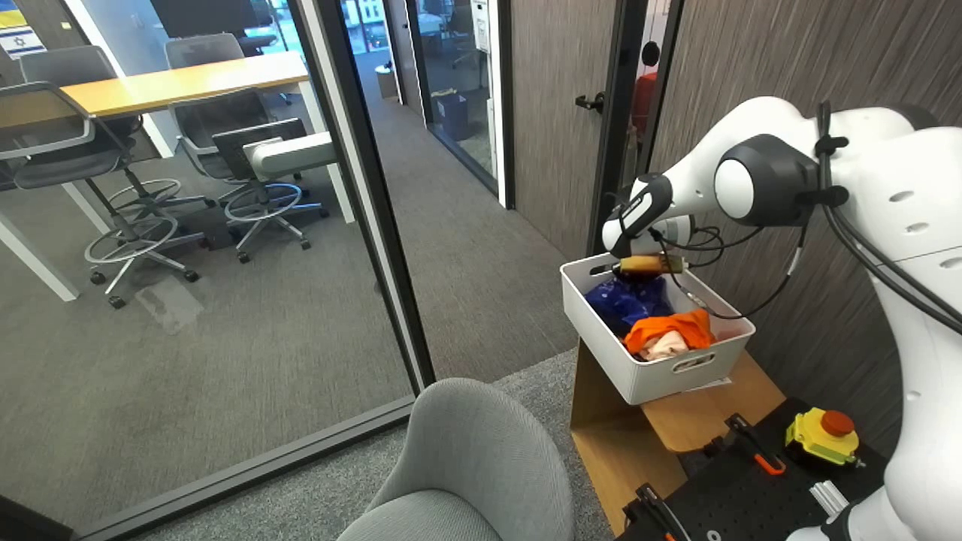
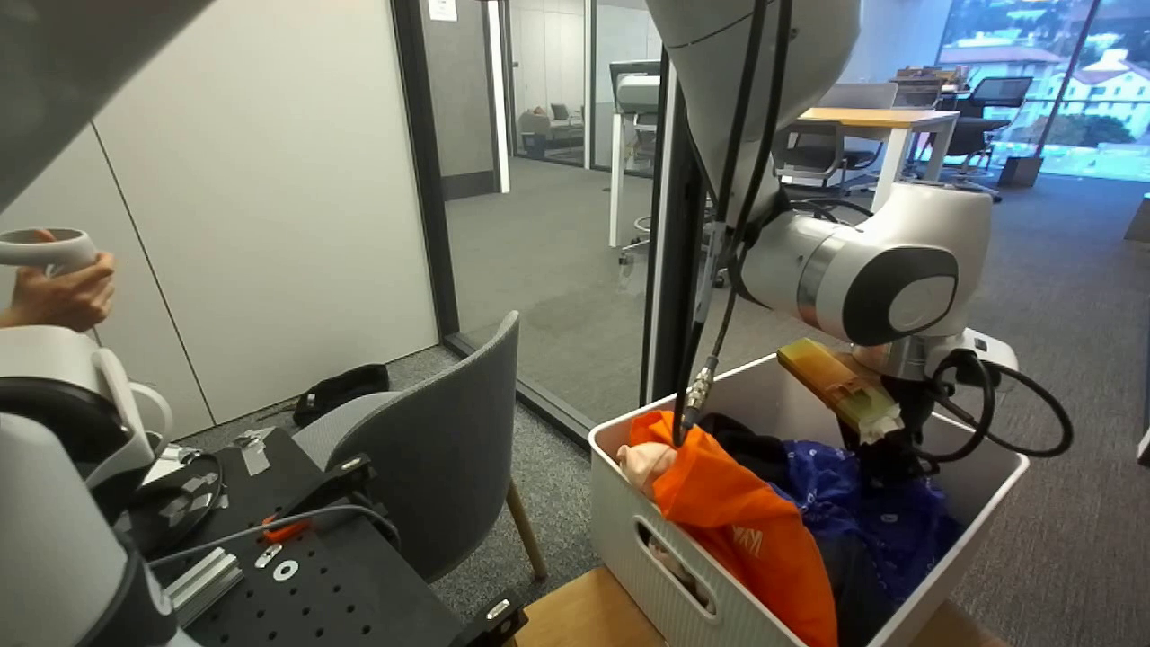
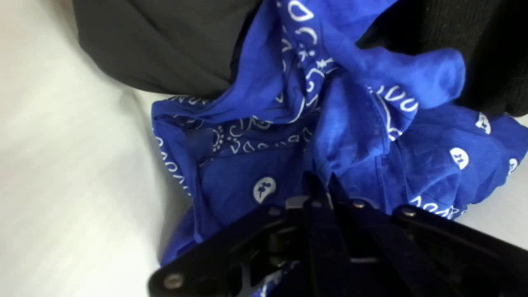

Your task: Pick up the blue cloth from the box and put it on the chair's headrest

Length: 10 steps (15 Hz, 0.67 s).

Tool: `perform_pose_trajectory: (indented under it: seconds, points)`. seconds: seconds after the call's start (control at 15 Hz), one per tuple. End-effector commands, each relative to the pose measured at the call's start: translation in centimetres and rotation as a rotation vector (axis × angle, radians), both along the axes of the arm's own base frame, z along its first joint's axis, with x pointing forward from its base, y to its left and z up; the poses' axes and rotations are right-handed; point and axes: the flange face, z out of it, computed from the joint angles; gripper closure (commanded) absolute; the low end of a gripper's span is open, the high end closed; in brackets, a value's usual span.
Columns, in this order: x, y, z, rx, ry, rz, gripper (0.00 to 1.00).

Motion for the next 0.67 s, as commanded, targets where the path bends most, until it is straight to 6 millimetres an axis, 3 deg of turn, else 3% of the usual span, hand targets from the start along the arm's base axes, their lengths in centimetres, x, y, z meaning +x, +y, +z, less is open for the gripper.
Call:
perform_pose_trajectory:
  seconds: [0.0, 0.2, 0.6]
  points:
    - [-1.4, 1.7, 2.6, 0.107, 0.004, 0.048, 0.94]
    - [-3.4, 4.2, 5.2, 0.214, 0.0, 0.114, 0.95]
    - [-7.6, 10.1, 13.8, 0.428, -0.039, 0.311, 0.95]
